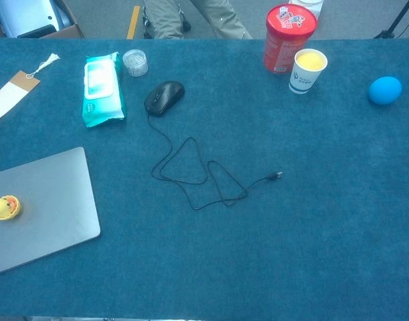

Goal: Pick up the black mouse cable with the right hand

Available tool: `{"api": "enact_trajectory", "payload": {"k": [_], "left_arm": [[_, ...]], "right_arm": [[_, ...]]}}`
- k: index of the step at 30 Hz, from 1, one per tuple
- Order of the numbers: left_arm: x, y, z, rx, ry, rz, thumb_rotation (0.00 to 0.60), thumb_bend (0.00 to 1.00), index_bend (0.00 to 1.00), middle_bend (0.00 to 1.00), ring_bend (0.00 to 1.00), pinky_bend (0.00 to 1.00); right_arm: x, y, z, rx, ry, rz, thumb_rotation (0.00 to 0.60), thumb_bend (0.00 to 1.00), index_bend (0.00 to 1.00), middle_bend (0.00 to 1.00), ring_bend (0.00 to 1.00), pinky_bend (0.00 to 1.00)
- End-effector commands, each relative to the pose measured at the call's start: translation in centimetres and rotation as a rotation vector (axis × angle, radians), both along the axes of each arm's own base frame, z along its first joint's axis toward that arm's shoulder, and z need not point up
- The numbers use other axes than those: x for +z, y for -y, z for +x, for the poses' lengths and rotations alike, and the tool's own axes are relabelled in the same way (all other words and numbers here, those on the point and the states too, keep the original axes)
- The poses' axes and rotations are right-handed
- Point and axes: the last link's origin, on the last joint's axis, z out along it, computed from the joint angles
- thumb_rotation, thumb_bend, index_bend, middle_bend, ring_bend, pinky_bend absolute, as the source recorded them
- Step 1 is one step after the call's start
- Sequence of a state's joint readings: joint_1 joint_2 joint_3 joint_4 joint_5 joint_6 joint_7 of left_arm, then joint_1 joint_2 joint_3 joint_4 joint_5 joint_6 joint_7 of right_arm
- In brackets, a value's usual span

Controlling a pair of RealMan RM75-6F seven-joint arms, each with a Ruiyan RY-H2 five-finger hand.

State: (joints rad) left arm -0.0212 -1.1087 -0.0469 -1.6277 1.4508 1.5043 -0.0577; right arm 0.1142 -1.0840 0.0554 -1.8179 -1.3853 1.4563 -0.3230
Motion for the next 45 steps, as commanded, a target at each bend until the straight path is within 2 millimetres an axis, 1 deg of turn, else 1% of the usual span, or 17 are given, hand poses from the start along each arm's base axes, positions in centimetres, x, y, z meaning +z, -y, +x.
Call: {"api": "enact_trajectory", "payload": {"k": [1,8,10,13,15,19,21,25,29,33,36,40,45], "left_arm": [[0.0,0.0,0.0,0.000,-0.001,-0.002,0.600,0.15,0.15,0.14,0.16,0.12],[0.1,0.0,0.1,-0.001,0.000,0.002,0.600,0.15,0.15,0.14,0.16,0.12],[0.1,0.0,0.1,0.000,0.000,0.001,0.600,0.15,0.15,0.14,0.16,0.12],[0.1,0.1,0.2,-0.005,0.002,0.001,0.600,0.15,0.15,0.14,0.16,0.12],[0.2,0.2,0.3,-0.007,0.003,0.003,0.600,0.15,0.15,0.14,0.16,0.12],[0.5,0.4,0.2,-0.002,0.001,0.009,0.600,0.15,0.15,0.14,0.16,0.12],[0.6,0.6,0.2,0.001,0.003,0.008,0.600,0.15,0.15,0.14,0.16,0.12],[0.8,1.0,0.0,0.011,0.001,0.008,0.600,0.15,0.15,0.14,0.16,0.12],[1.1,1.2,-0.2,0.018,0.003,0.015,0.600,0.15,0.15,0.14,0.16,0.12],[1.1,1.4,-0.4,0.022,0.007,0.014,0.600,0.15,0.15,0.14,0.16,0.12],[1.1,1.5,-0.5,0.025,0.011,0.014,0.600,0.15,0.15,0.14,0.16,0.12],[1.2,1.8,-0.9,0.035,0.015,0.019,0.600,0.15,0.15,0.14,0.16,0.12],[1.3,2.0,-1.3,0.043,0.018,0.017,0.600,0.15,0.15,0.14,0.16,0.12]], "right_arm": [[-0.1,0.0,0.1,0.004,0.000,0.003,0.600,0.33,0.12,0.19,0.08,0.19],[-0.3,0.7,1.2,0.051,0.020,0.016,0.600,0.33,0.12,0.19,0.08,0.19],[-0.5,1.1,1.8,0.069,0.040,0.028,0.600,0.30,0.14,0.19,0.08,0.19],[-0.9,2.0,2.9,0.091,0.110,0.074,0.600,0.21,0.22,0.21,0.08,0.19],[-1.4,2.7,3.8,0.121,0.124,0.106,0.600,0.15,0.30,0.23,0.08,0.20],[-3.0,4.0,5.9,0.177,0.137,0.177,0.600,0.13,0.47,0.30,0.09,0.20],[-4.1,4.8,6.7,0.184,0.147,0.227,0.600,0.13,0.53,0.34,0.11,0.20],[-7.0,5.8,8.3,0.214,0.130,0.319,0.600,0.14,0.54,0.35,0.11,0.20],[-9.5,6.4,9.4,0.242,0.078,0.400,0.600,0.21,0.54,0.34,0.11,0.20],[-11.8,6.8,10.3,0.266,0.030,0.457,0.600,0.21,0.54,0.33,0.11,0.20],[-13.5,6.7,10.8,0.271,0.004,0.505,0.600,0.22,0.54,0.32,0.11,0.20],[-15.7,6.2,10.9,0.278,-0.058,0.561,0.600,0.22,0.54,0.31,0.10,0.19],[-17.8,5.7,10.9,0.293,-0.129,0.589,0.600,0.22,0.54,0.29,0.08,0.18]]}}
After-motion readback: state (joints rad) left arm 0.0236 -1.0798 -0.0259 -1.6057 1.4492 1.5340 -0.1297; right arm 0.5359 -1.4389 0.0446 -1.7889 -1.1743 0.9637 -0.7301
